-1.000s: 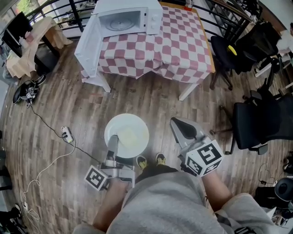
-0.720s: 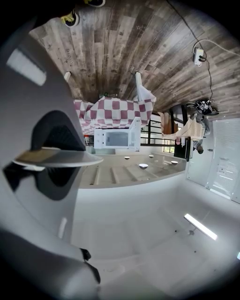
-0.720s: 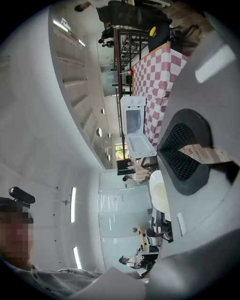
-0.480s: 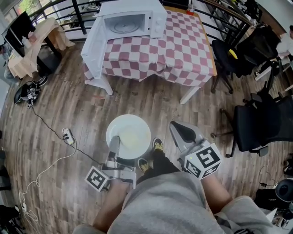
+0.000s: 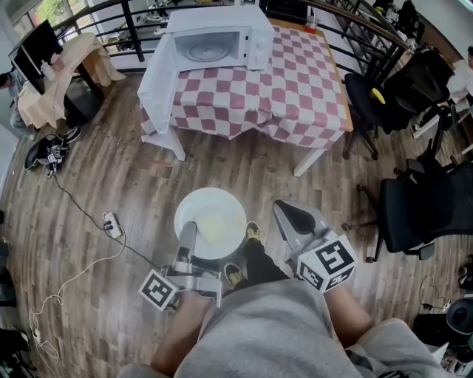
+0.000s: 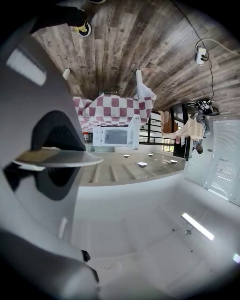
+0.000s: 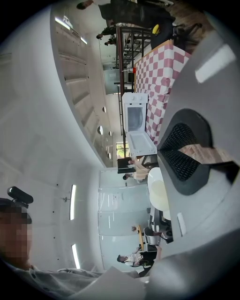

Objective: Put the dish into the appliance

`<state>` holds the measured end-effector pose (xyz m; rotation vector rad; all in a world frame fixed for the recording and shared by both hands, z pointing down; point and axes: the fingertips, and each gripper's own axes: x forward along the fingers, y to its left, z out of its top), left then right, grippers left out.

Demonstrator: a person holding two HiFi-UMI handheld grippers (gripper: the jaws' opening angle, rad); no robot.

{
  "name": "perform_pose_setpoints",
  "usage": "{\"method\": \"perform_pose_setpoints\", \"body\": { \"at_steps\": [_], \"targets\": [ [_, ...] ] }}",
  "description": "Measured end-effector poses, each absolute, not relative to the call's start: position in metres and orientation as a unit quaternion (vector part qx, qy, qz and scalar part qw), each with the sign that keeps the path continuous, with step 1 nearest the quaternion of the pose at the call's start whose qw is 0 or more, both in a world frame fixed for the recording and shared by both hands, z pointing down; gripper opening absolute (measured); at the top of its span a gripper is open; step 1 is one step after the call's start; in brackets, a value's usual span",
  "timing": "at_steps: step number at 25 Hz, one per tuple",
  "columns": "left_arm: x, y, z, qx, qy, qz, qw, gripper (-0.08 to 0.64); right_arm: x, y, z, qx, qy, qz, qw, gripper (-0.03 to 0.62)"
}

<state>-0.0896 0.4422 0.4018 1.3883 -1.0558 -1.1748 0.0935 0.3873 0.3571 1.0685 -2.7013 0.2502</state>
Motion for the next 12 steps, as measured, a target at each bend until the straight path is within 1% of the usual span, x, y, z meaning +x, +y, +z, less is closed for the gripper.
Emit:
{"method": "perform_pose_setpoints", "body": {
  "at_steps": [12],
  "targets": [
    [-0.099, 0.396, 0.411, 0.569, -0.447, -0.479, 0.497, 0.032, 0.088, 0.336, 0.373, 0.362, -0.920, 0.097, 0.112, -0.005]
  ]
}}
